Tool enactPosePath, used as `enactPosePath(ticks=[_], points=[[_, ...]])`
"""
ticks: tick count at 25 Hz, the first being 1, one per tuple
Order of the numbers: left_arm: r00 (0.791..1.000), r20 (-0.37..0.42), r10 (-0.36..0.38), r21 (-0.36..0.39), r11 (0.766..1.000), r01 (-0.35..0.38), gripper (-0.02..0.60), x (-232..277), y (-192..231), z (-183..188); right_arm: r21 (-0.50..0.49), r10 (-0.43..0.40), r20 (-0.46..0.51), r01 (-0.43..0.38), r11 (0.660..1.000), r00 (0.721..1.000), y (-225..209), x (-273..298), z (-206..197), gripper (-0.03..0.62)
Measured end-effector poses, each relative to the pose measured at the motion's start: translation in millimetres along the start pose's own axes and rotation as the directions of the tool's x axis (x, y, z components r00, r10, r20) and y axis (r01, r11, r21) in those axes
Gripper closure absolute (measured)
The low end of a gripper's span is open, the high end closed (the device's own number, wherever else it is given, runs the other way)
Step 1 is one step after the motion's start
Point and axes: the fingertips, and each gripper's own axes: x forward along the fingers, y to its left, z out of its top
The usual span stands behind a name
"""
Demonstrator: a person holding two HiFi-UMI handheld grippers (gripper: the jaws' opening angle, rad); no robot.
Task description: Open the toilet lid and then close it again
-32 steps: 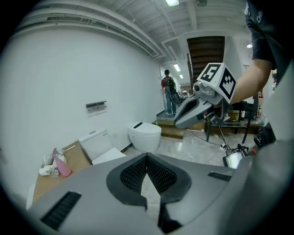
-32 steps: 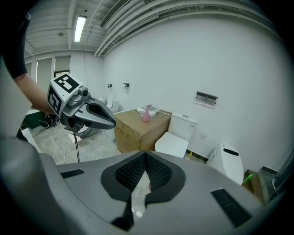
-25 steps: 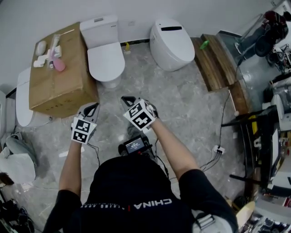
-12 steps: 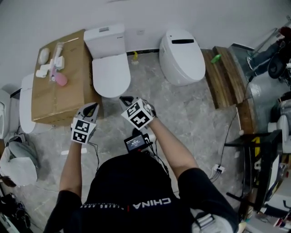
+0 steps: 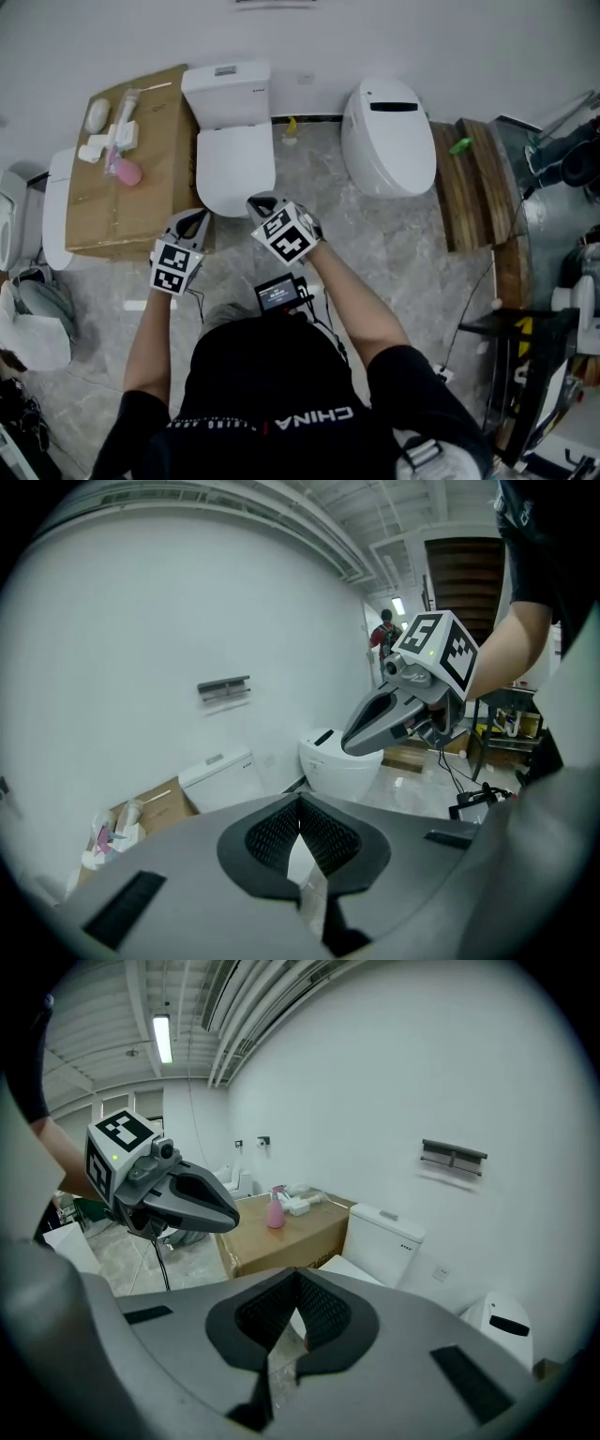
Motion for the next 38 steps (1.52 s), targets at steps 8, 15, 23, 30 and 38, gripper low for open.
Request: enactPosePath(ticks=[8, 15, 23, 30, 38], points=[[0.999, -0.011, -0.041, 0.014, 0.999, 0.041, 0.572, 6, 25, -10, 0.030, -0.025, 0.005, 0.025, 0.999, 1.000, 0, 22, 19, 0.582], [0.998, 0.008, -0.067, 0.023, 0.997, 0.067, 0.572, 3, 47, -10, 0.026, -0.050, 0.007, 0.050, 0.998, 0.999, 8, 35, 36, 0.582], [0.996, 0.014, -0.083, 0.030, 0.996, 0.082, 0.572, 4, 53, -10, 0.026, -0.061, 0.003, 0.061, 0.998, 0.998, 6, 39, 43, 0.582], [0.997, 0.003, -0.082, 0.031, 0.996, 0.082, 0.572, 14, 56, -9, 0.028, -0.054, 0.000, 0.054, 0.998, 0.999, -4, 45, 41, 0.582], [0.995, -0.044, -0.090, 0.038, 0.995, 0.092, 0.572, 40, 58, -14, 0.012, -0.011, -0.046, 0.012, 1.000, 0.999, -21, 60, 22, 0.582]])
